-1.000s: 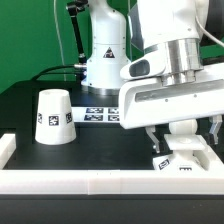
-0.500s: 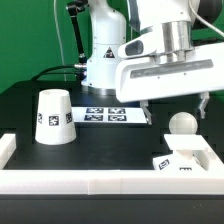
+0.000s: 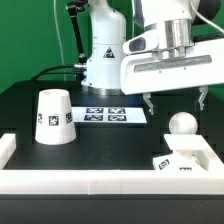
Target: Assemble lamp
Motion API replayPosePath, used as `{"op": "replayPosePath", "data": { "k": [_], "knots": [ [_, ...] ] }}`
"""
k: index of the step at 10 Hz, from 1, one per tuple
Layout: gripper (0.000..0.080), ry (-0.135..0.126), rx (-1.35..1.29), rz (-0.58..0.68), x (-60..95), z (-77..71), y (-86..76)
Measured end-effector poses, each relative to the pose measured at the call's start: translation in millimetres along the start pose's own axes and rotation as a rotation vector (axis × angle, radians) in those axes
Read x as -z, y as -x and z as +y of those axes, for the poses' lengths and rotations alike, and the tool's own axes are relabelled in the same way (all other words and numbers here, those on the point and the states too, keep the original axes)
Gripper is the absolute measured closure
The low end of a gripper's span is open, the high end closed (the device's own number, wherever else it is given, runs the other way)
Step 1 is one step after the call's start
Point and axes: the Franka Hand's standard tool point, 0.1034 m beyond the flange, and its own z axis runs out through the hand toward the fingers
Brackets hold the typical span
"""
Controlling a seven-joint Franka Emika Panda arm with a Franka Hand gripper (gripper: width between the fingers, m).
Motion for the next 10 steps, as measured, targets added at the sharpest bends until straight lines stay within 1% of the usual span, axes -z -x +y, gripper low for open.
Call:
{"op": "replayPosePath", "data": {
  "k": [1, 2, 3, 4, 5, 6, 7, 8, 9, 10],
  "knots": [
    [0.0101, 0.002, 0.002, -0.018, -0.8, 0.5, 1.7],
    [0.0101, 0.003, -0.015, -0.032, -1.4, -2.1, 4.7],
    [0.0101, 0.007, -0.032, -0.082, -2.9, -11.4, 12.6],
    [0.0101, 0.012, -0.017, -0.143, -4.8, -14.0, 19.7],
    [0.0101, 0.016, -0.006, -0.198, -5.5, -12.2, 22.9],
    [0.0101, 0.022, -0.006, -0.306, -3.2, -9.3, 25.0],
    [0.0101, 0.019, -0.013, -0.332, -3.5, -10.4, 17.5],
    [0.0101, 0.025, -0.014, -0.417, -3.0, -8.7, 25.2],
    [0.0101, 0.03, -0.028, -0.5, -1.6, -8.4, 25.8],
    [0.0101, 0.051, -0.099, -0.588, -0.5, -12.0, 28.1]
  ]
}}
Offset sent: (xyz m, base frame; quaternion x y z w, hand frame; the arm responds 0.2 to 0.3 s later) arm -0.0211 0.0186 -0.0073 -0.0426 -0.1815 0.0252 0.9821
